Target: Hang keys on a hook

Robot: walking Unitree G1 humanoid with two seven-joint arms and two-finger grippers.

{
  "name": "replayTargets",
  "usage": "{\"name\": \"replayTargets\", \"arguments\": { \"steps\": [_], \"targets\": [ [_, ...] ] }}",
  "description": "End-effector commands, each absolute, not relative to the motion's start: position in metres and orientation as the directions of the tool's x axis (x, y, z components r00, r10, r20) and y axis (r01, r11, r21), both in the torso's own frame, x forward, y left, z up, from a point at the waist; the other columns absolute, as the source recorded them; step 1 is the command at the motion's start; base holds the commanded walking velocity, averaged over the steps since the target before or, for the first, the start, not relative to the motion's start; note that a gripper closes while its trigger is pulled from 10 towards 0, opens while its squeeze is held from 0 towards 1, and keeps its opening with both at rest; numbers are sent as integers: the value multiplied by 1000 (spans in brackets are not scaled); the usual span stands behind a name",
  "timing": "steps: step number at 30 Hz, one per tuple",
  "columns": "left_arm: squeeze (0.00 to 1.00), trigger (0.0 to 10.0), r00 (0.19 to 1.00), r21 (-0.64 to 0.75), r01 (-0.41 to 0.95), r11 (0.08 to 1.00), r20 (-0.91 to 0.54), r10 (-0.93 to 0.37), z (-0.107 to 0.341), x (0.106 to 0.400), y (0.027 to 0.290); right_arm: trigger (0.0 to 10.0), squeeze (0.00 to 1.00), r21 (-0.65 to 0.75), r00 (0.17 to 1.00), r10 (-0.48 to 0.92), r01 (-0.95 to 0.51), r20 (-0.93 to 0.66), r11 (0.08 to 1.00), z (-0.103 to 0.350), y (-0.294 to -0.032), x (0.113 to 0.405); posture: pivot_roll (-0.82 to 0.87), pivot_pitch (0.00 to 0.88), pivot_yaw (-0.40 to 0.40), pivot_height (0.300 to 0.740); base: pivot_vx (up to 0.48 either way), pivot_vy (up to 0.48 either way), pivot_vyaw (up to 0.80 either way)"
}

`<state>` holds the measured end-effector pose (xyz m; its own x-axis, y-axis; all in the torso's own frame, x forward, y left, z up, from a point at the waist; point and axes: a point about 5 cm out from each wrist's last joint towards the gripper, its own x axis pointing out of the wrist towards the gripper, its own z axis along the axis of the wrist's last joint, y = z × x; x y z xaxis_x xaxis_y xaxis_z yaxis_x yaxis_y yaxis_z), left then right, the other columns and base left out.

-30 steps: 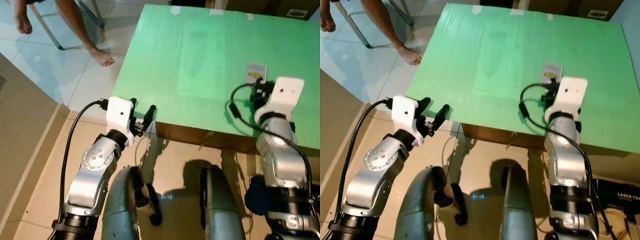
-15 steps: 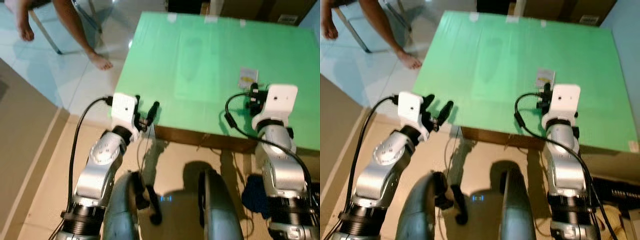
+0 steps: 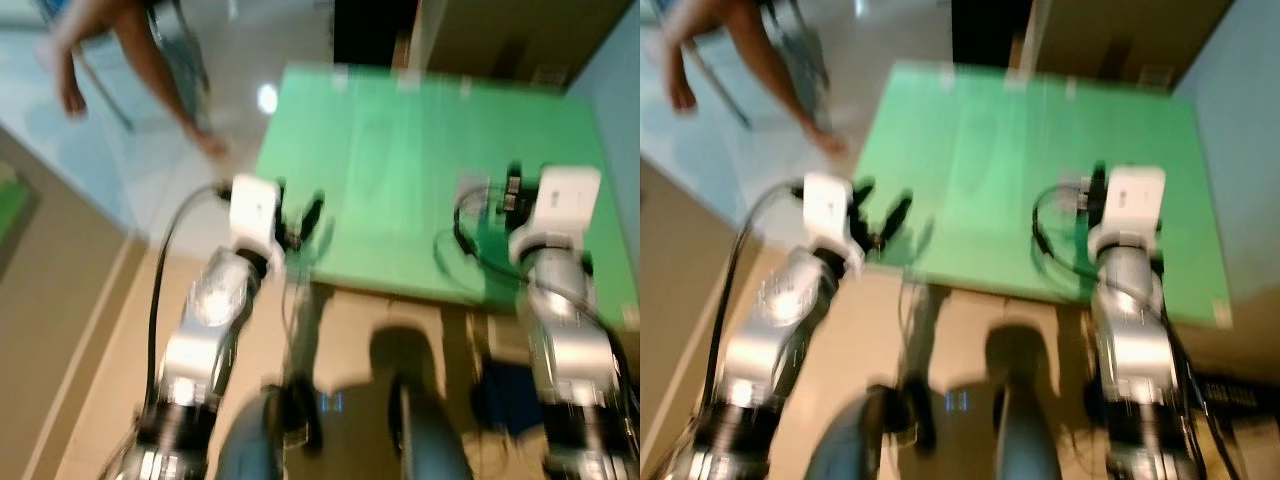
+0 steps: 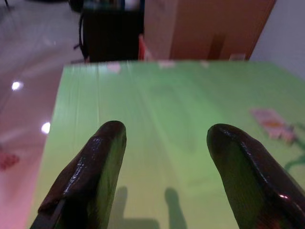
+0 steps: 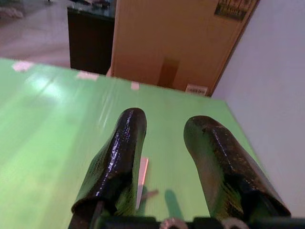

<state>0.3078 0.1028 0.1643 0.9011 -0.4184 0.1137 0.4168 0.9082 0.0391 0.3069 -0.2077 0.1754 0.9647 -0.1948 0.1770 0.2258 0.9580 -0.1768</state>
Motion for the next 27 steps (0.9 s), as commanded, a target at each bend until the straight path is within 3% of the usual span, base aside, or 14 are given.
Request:
{"name": "replayTargets", "arguments": {
  "steps": [1, 27],
  "targets": [
    [0, 10000, 903, 40, 415, 909, 107, -417, 161, 308, 102, 10000, 0, -182, 963, -193, 227, 189, 957, 176, -207, 305, -219, 195, 38, 740, 0, 0, 0],
    [0, 10000, 900, 81, 414, 907, 114, -421, 160, 315, 108, 10000, 0, -171, 954, -257, 282, 156, 944, 162, -215, 309, -204, 180, 52, 740, 0, 0, 0]
  ]
}}
